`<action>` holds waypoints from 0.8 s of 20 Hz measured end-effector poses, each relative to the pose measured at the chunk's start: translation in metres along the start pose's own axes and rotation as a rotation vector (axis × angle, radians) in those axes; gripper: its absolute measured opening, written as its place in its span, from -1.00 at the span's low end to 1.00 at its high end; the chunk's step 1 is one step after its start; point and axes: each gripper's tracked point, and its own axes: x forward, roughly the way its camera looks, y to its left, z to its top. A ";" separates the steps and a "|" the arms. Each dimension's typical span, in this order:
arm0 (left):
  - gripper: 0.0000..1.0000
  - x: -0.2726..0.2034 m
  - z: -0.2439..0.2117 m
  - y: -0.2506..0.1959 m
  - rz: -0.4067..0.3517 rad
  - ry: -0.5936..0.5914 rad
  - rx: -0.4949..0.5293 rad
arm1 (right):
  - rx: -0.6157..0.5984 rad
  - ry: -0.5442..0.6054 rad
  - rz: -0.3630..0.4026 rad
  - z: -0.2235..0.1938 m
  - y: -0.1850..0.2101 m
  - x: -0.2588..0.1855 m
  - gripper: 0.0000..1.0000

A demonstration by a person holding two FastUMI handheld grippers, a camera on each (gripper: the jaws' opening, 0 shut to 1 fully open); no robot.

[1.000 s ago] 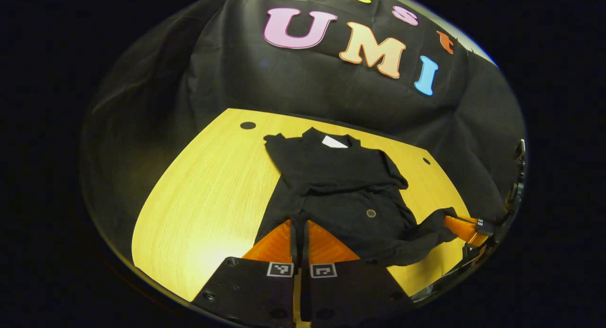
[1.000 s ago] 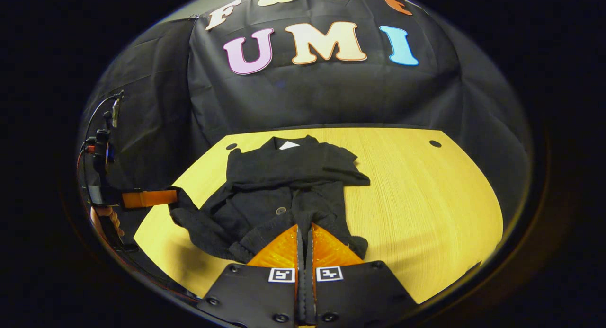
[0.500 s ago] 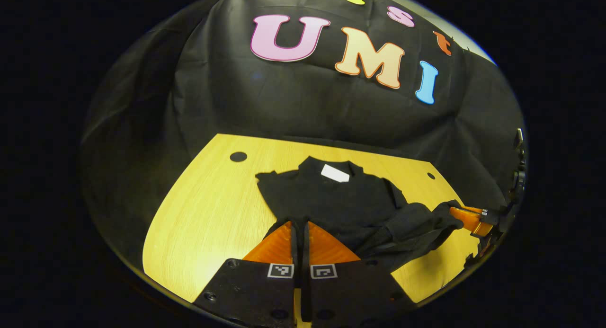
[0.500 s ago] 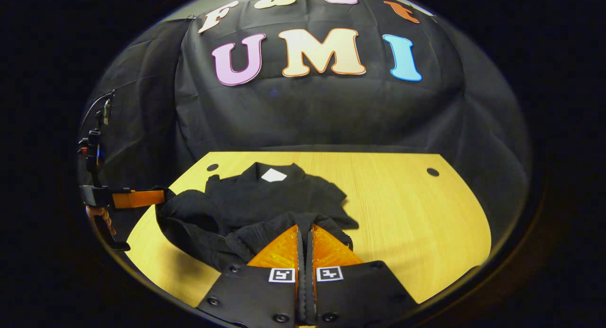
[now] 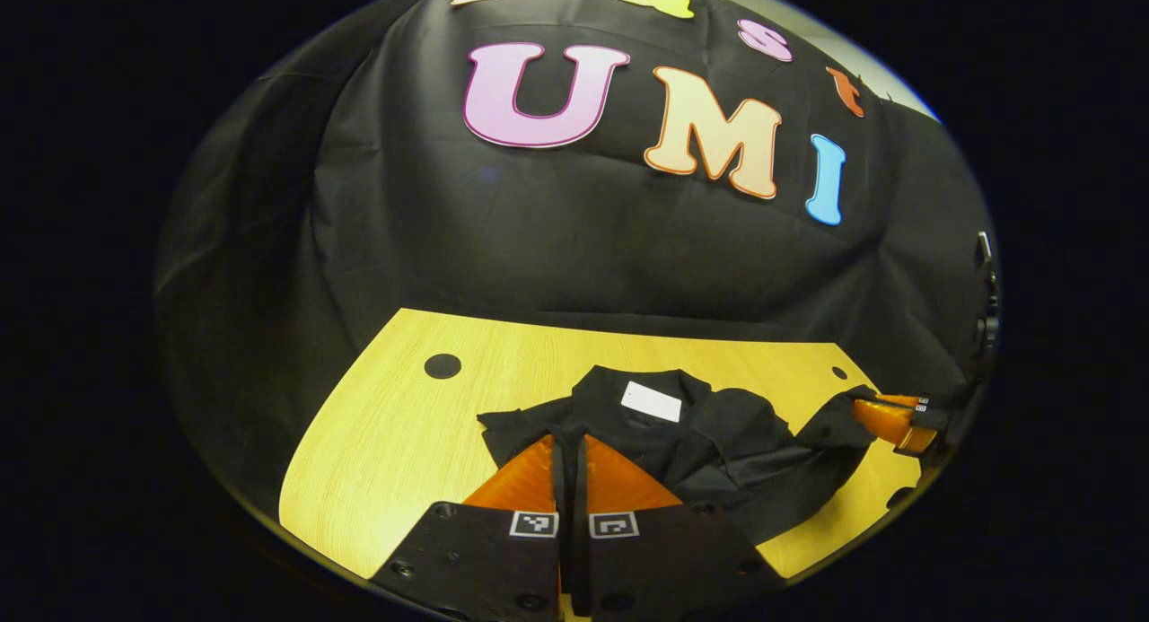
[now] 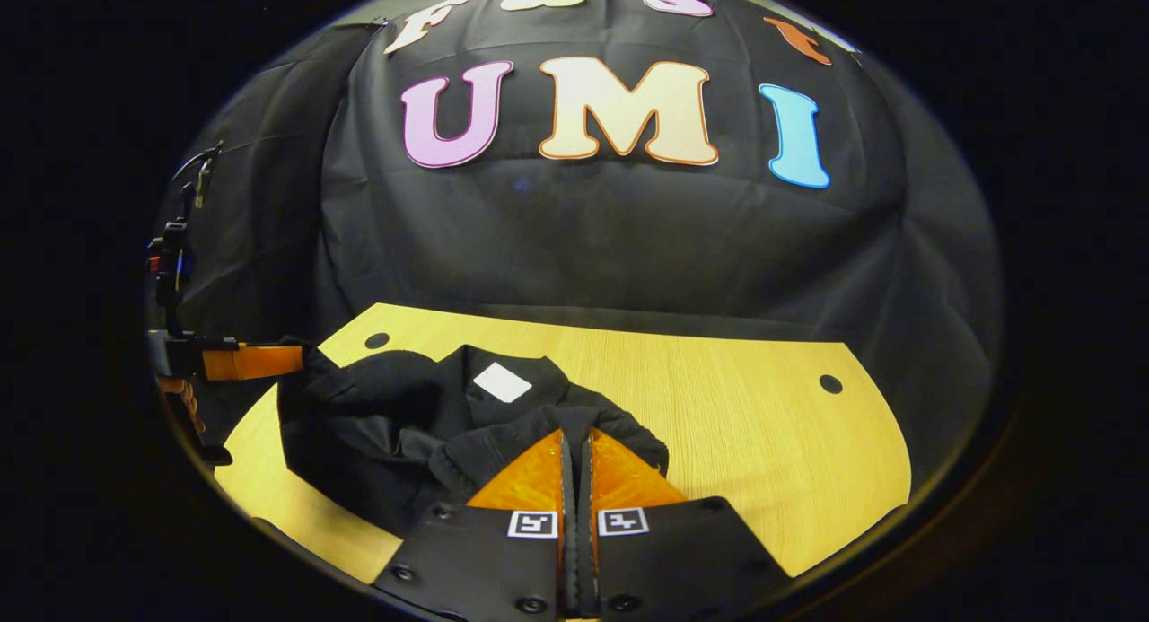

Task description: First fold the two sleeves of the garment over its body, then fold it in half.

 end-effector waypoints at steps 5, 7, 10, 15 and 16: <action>-1.00 0.044 0.006 0.011 0.013 0.011 -0.007 | -0.008 0.028 -0.024 0.018 -0.009 0.054 -0.96; -1.00 0.062 0.001 0.017 0.022 0.028 0.006 | -0.015 0.059 -0.025 0.016 -0.010 0.077 -0.96; -1.00 0.087 -0.011 0.024 0.041 0.055 0.019 | -0.046 0.108 -0.038 0.002 -0.013 0.106 -0.96; -1.00 0.111 -0.034 0.033 0.079 0.106 0.024 | -0.011 0.160 -0.026 -0.013 -0.013 0.133 -0.99; -1.00 0.113 -0.034 0.033 0.081 0.103 0.026 | 0.008 0.157 -0.023 -0.012 -0.014 0.132 -0.96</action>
